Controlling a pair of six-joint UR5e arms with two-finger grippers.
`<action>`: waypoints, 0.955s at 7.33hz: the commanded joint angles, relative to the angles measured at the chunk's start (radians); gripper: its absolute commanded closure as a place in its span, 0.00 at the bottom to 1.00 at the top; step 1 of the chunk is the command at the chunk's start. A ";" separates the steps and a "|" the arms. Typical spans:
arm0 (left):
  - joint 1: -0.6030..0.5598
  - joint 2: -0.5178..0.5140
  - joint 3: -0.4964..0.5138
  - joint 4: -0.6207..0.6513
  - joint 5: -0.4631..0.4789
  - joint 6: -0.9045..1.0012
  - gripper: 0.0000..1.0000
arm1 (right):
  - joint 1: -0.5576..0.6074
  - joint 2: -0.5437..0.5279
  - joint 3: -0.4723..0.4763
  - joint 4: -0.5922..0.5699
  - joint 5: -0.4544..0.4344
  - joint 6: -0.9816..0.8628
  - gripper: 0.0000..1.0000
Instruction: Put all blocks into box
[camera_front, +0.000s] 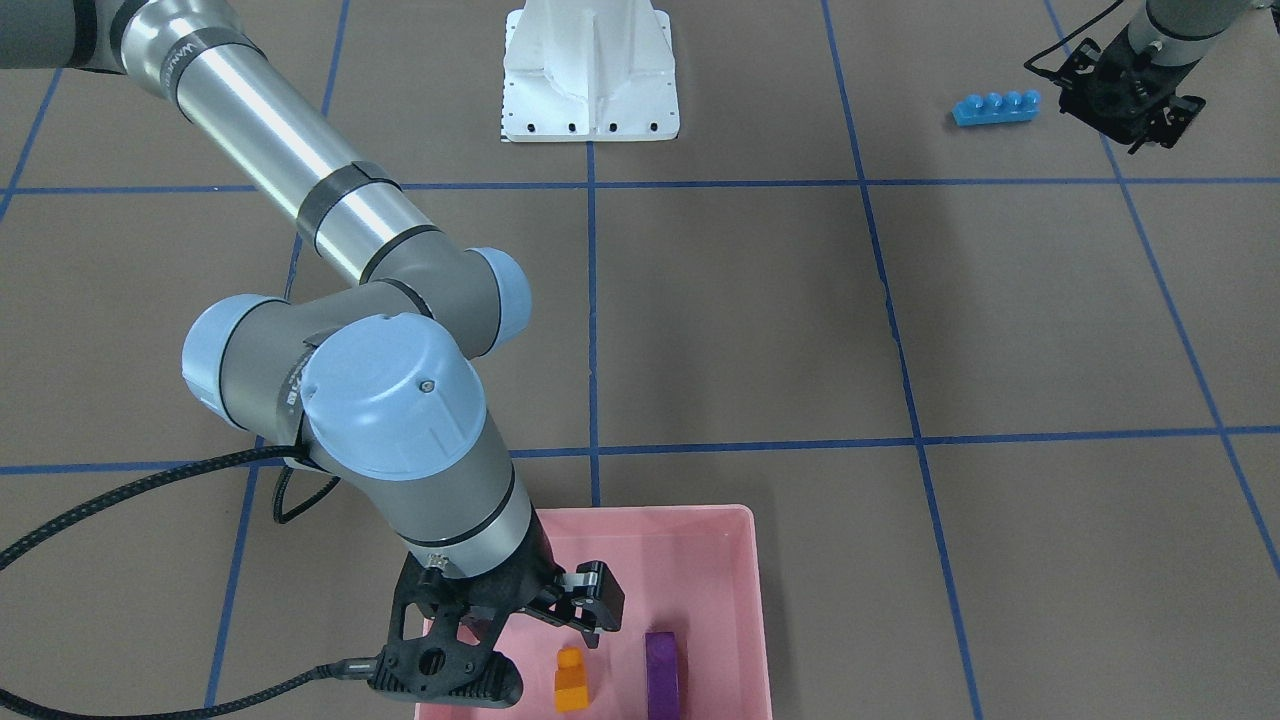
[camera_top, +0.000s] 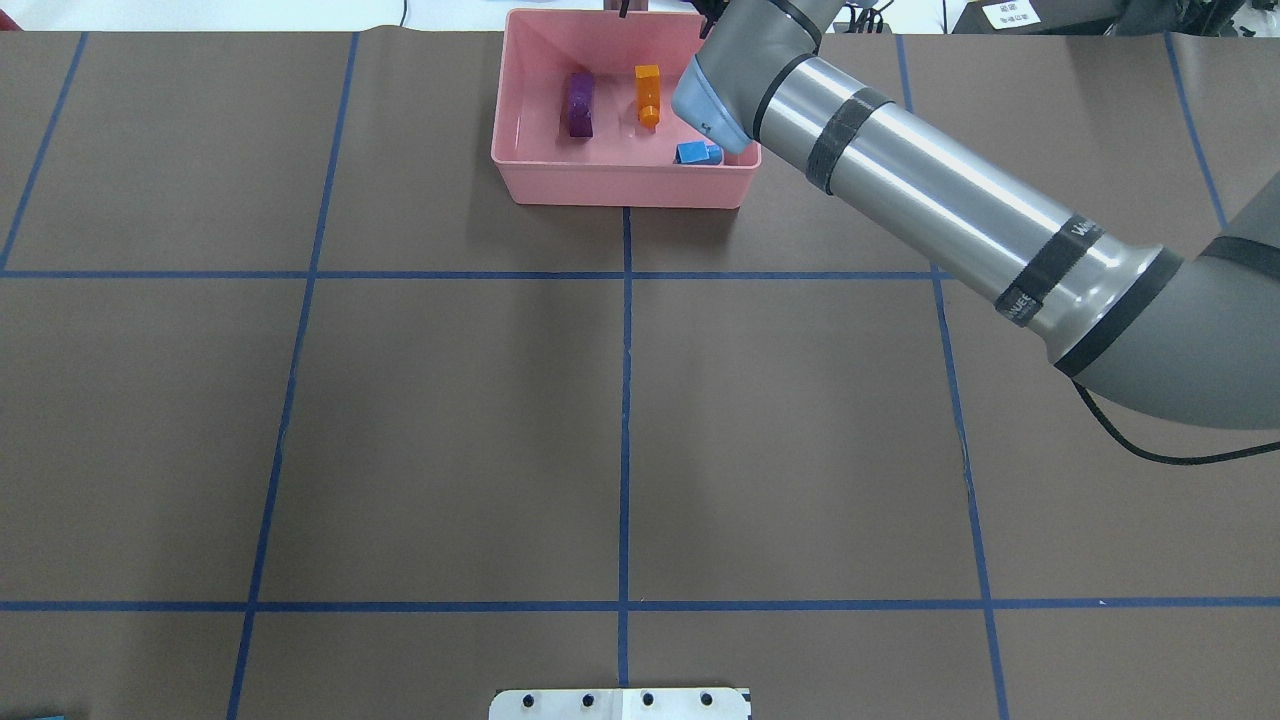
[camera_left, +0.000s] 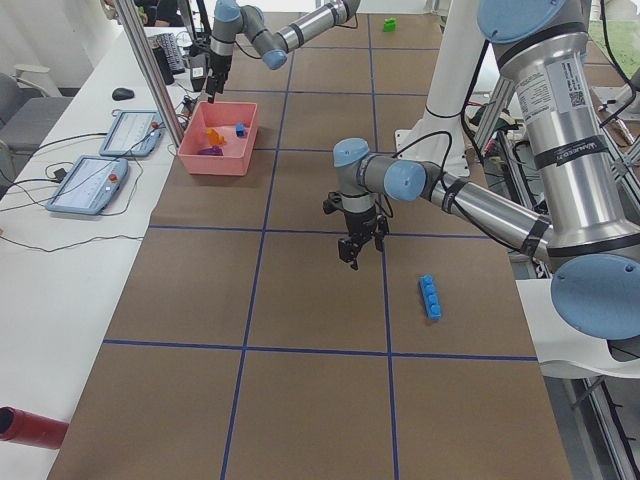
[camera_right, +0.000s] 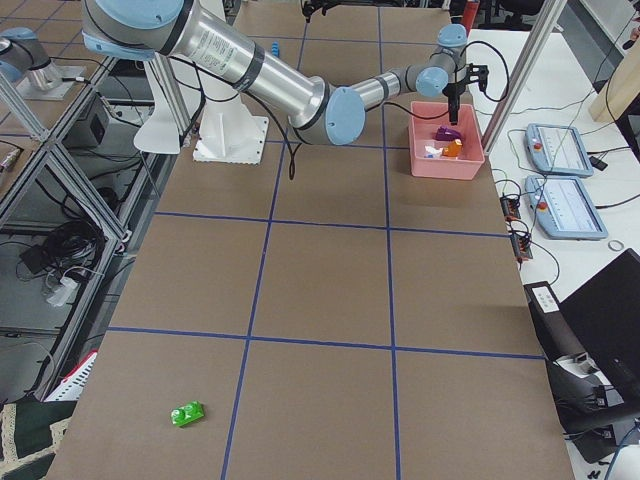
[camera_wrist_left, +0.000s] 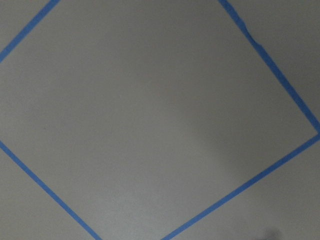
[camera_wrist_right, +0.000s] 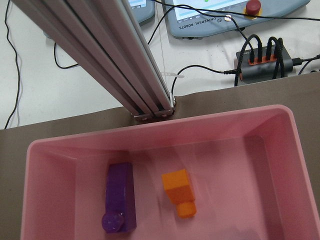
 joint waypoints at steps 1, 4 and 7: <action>0.188 0.177 0.005 -0.267 0.073 -0.199 0.00 | 0.030 -0.038 0.040 -0.013 0.042 -0.024 0.00; 0.540 0.239 0.012 -0.405 0.199 -0.517 0.00 | 0.076 -0.156 0.298 -0.299 0.092 -0.154 0.00; 0.666 0.252 0.015 -0.409 0.230 -0.585 0.00 | 0.103 -0.184 0.554 -0.876 0.096 -0.422 0.00</action>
